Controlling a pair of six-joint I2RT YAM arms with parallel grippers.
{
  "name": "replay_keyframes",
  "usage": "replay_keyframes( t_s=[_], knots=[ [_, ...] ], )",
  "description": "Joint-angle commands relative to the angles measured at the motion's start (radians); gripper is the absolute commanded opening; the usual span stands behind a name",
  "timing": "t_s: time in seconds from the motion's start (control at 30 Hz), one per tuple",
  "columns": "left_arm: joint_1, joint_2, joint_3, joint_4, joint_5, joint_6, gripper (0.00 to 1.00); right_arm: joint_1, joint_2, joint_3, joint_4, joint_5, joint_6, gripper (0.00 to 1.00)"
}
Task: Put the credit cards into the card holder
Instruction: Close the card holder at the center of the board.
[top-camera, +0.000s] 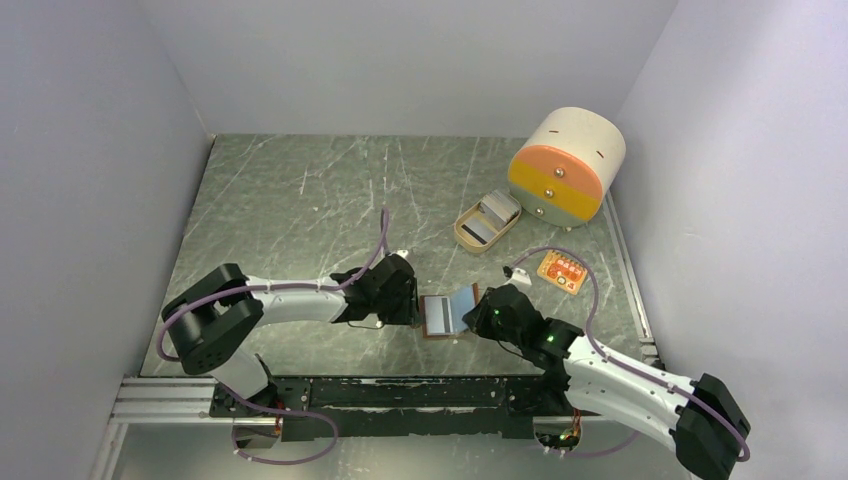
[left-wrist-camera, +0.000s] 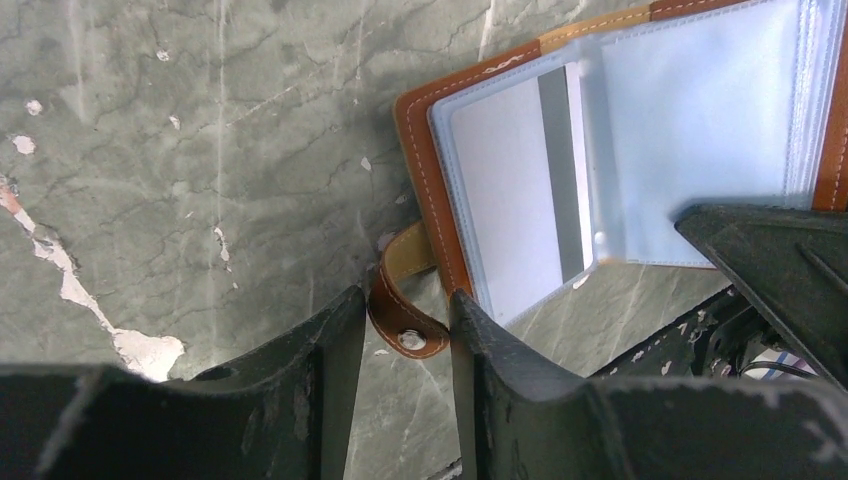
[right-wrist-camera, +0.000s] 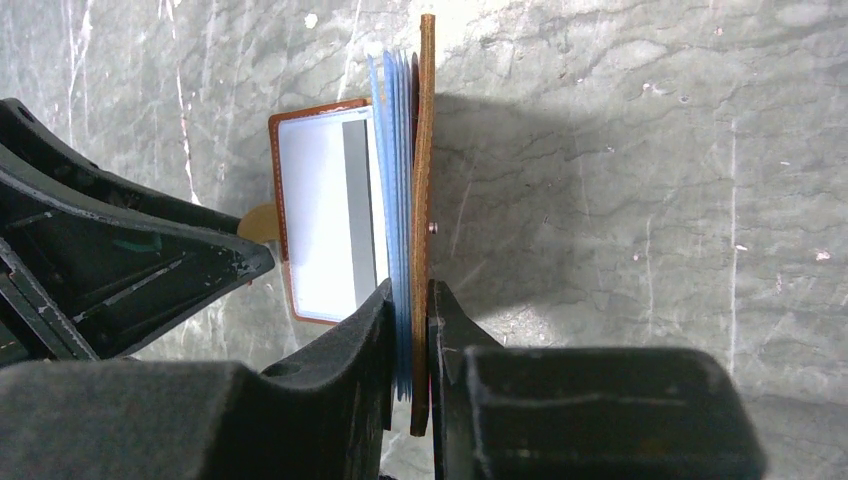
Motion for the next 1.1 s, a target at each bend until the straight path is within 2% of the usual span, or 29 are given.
replay_keyframes(
  t_s=[0.0, 0.17, 0.4, 0.5, 0.73, 1.07],
  knots=[
    [-0.006, -0.015, -0.026, -0.058, 0.024, 0.004, 0.42, -0.001, -0.025, 0.022, -0.03, 0.045, -0.016, 0.19],
    [-0.006, -0.01, -0.035, -0.047, 0.004, 0.006, 0.36, 0.0, -0.022, 0.031, -0.023, 0.019, -0.037, 0.25],
    [-0.004, -0.018, -0.023, -0.031, -0.008, 0.018, 0.19, 0.0, -0.029, 0.073, -0.04, -0.017, -0.066, 0.43],
    [-0.004, -0.02, -0.02, -0.036, -0.012, 0.019, 0.14, 0.0, -0.046, 0.089, -0.048, -0.022, -0.073, 0.46],
    [-0.002, -0.017, -0.024, -0.022, 0.011, 0.016, 0.15, -0.001, -0.048, 0.094, 0.039, -0.099, -0.088, 0.47],
    [0.034, -0.058, -0.06, 0.024, 0.08, 0.005, 0.18, -0.001, 0.044, 0.072, 0.194, -0.229, -0.089, 0.47]
  ],
)
